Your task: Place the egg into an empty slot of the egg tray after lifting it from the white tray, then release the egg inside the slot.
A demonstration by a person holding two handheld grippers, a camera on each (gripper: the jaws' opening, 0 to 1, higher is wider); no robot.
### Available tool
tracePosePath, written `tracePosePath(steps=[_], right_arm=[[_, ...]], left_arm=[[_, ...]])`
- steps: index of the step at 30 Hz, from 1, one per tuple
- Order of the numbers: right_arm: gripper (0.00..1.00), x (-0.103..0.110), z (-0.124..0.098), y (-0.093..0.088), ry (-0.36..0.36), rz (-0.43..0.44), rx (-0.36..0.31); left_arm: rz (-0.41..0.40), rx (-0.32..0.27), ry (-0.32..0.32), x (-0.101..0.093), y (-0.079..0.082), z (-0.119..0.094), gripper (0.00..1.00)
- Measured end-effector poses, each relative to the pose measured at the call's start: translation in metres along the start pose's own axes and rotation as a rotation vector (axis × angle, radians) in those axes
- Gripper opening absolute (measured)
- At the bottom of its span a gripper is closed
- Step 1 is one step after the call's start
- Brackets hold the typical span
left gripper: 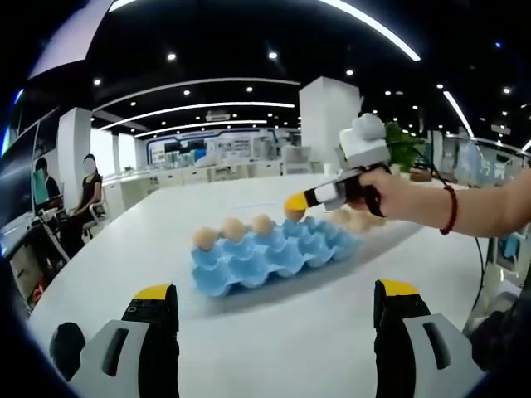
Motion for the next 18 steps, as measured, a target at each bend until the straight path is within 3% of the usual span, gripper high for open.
tracePosePath(steps=[18], right_arm=[[0.28, 0.009, 0.024, -0.013, 0.019, -0.014, 0.057]], left_arm=[[-0.001, 0.012, 0.002, -0.003, -0.004, -0.005, 1.0]])
Point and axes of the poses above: the point that each gripper's makers call its tool centre point, and the gripper's own axes: z roughly forward along the fingers, x roughly to its left, y roughly out of its top, the point moved 6 cm from there along -z, roughly backward along the fingers, and after that the axes turned 9 degrees about x, right-handed, at the moved point
